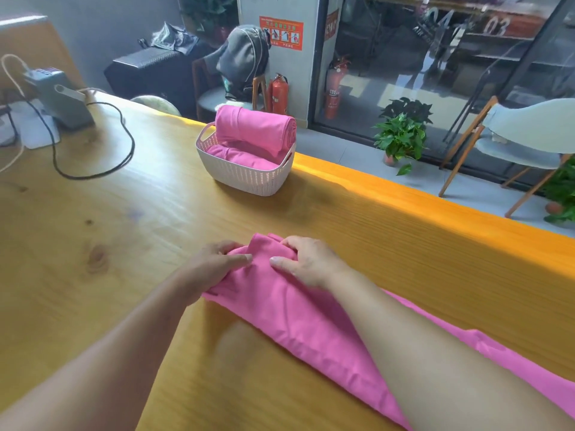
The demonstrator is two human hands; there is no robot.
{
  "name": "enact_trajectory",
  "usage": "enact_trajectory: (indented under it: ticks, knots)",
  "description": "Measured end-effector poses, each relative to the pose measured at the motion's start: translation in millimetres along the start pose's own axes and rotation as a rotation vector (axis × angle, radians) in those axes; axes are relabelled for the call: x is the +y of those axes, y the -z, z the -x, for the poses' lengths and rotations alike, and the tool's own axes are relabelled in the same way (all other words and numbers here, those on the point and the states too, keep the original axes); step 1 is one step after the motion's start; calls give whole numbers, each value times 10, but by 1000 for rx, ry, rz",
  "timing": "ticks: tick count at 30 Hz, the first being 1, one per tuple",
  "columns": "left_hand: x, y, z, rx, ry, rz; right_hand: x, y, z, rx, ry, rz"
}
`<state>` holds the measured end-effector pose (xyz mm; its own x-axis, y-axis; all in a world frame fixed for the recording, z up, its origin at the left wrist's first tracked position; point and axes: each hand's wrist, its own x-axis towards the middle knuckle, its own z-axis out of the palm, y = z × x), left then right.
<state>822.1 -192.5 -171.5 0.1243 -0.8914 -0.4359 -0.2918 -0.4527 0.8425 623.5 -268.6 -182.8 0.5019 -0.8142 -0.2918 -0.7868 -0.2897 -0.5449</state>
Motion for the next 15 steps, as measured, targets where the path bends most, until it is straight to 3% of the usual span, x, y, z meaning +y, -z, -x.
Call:
enact_trajectory:
  ticks: [3, 6, 10, 13, 15]
  knots:
    - [-137, 109, 106, -81, -12, -1, 5, -43, -75, 21, 1, -98]
    - [-336, 91, 226, -25, -82, -13, 45, -84, -77, 101, 37, -77]
    - [-478, -108, 256, 279, -144, -111, 19, -159, -46, 167, 33, -23]
    - [-472, -199, 248, 556, -161, -150, -105, -100, -104, 296, 68, 136]
    - [-476, -202, 215, 660, -126, -270, -173, -102, -206, 331, 80, 282]
